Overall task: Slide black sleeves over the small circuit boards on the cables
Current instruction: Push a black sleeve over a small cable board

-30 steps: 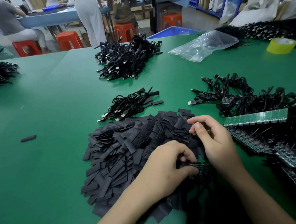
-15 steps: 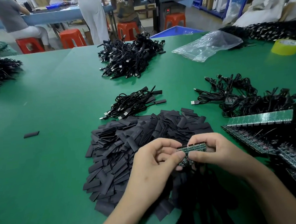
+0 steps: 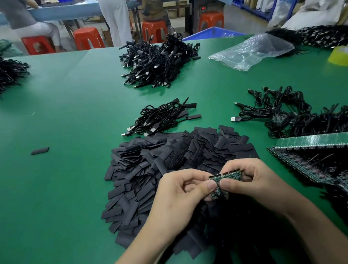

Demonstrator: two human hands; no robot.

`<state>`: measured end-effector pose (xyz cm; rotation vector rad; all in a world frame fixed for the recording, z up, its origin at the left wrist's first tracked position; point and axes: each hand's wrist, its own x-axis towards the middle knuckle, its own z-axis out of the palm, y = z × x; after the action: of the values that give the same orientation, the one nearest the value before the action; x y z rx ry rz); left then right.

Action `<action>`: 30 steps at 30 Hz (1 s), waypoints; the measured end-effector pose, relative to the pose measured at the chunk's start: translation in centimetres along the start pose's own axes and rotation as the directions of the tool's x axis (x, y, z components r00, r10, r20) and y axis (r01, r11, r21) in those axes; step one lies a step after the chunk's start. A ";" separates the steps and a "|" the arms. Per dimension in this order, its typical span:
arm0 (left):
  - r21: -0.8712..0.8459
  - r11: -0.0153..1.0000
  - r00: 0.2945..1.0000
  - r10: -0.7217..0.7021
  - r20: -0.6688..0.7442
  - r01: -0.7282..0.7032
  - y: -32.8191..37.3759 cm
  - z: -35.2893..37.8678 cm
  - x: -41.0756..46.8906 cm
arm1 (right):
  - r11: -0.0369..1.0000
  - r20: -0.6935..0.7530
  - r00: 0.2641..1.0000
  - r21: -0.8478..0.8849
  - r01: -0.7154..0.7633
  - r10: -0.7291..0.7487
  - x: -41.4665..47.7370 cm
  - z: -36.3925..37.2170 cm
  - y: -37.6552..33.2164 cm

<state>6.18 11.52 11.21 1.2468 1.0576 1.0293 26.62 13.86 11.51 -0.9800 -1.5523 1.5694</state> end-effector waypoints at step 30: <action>0.180 0.880 0.879 0.462 -0.116 -0.439 0.5 1.1 -0.7 | 0.973 0.173 0.977 -0.171 0.154 -0.125 -0.6 -0.7 -0.5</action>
<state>7.13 10.61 11.82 1.6041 0.9948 1.4458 27.46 13.68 12.05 -0.8362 -1.8640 1.4564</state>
